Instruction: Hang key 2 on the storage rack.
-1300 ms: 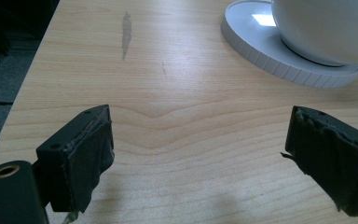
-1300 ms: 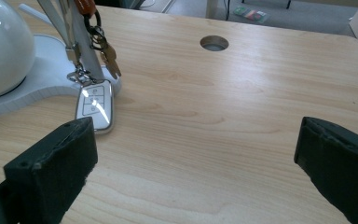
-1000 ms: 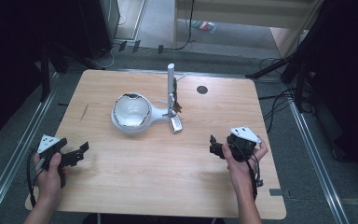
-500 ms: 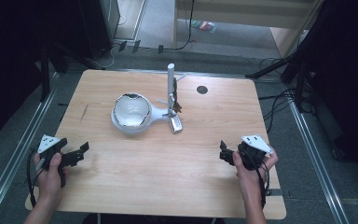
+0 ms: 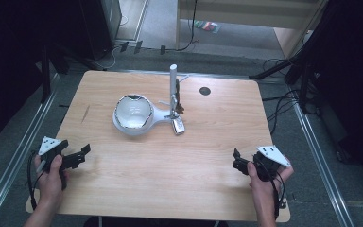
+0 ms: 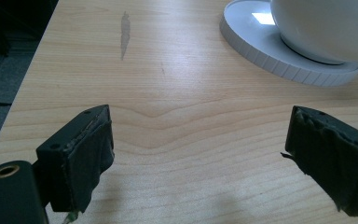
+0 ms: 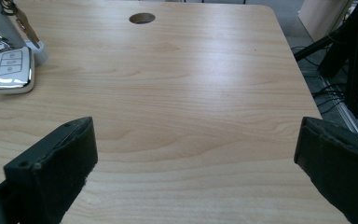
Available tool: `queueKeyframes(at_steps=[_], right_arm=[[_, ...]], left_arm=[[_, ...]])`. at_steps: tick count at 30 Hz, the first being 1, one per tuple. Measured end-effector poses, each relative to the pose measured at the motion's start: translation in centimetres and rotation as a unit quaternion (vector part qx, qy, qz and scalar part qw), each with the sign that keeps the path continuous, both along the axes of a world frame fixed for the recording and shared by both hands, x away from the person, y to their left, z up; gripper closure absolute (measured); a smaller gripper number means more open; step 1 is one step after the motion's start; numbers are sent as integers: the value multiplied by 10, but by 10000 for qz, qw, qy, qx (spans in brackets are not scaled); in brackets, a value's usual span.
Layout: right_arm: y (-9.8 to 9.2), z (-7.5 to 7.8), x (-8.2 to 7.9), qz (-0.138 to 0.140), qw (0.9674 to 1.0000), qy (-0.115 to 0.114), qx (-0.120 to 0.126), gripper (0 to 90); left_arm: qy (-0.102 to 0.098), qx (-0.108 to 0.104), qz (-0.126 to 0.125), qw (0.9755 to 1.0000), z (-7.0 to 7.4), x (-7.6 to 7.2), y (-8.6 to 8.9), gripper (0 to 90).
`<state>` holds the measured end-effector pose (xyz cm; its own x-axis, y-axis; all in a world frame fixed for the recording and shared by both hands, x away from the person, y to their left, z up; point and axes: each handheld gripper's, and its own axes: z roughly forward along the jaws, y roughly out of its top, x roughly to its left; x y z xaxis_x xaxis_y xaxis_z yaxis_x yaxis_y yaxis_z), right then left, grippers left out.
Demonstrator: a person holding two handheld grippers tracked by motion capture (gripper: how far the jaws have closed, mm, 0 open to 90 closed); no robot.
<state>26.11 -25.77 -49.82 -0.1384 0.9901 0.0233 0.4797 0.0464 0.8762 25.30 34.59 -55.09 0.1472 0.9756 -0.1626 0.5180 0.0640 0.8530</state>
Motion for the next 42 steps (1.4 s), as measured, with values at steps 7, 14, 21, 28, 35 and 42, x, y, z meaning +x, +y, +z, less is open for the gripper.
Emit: queueKeyframes(at_steps=[7,14,21,28,35,42], right_arm=[[-11,-7,-7,-70,9999,57,76,0],[-24,-13,-16,-133,9998,59,94,0],[-38,-17,-23,-258,9996,56,128,0],[-50,-24,-30,-384,9990,114,183,0],[-57,-29,-36,-425,9989,86,195,0],[-64,-36,-43,-405,9990,108,178,0]], left_arm=[[-2,6,-1,10000,0,0,0,80],[-3,11,-8,10000,0,0,0,81],[-6,19,-15,10000,0,0,0,81],[-2,13,-19,10000,0,0,0,81],[-7,14,-21,10000,0,0,0,81],[-1,17,-25,10000,0,0,0,81]])
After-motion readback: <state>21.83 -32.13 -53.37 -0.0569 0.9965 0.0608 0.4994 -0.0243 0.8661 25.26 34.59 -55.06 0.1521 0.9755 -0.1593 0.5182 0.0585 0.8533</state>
